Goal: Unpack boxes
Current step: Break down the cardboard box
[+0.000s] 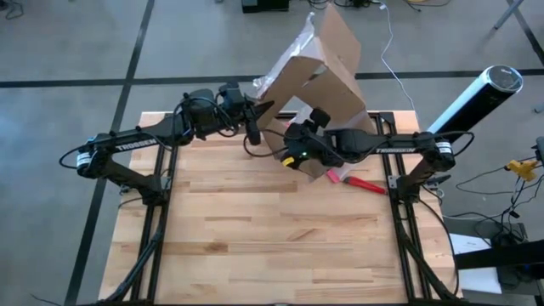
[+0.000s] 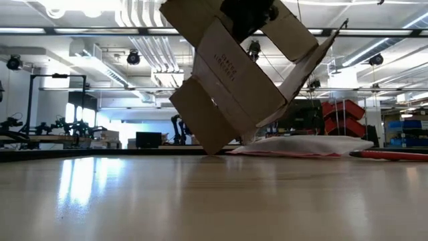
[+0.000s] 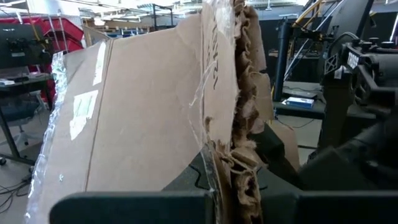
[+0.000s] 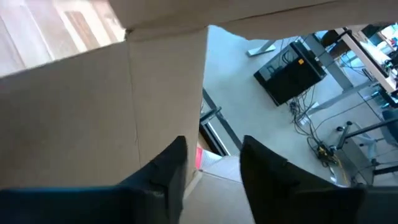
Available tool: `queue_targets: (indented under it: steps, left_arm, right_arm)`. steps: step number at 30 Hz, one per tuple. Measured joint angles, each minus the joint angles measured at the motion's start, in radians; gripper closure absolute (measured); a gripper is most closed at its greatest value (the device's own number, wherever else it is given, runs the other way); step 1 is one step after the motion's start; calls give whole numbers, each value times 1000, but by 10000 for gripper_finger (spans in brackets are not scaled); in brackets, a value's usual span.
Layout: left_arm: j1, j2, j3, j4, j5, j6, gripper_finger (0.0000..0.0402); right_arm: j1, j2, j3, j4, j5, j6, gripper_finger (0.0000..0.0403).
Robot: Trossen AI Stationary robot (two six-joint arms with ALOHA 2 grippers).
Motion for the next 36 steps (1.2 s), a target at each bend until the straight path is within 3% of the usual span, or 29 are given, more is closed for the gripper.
queue_targets:
  steps: [9,17,21,28,36]
  left_arm:
    - [0,-3,0,0,7,-1,402]
    - [0,-3,0,3,9,-29,402]
    - [0,-3,0,12,8,-39,402]
    - [0,-3,0,56,8,-98,402]
    - [0,-3,0,75,25,-112,402]
  right_arm:
    - [34,-92,0,23,72,33,137]
    - [38,-122,0,32,166,6,76]
    - [38,-127,0,31,232,-34,65]
    - [35,-127,0,32,462,-230,64]
    - [8,-107,0,33,531,-263,71]
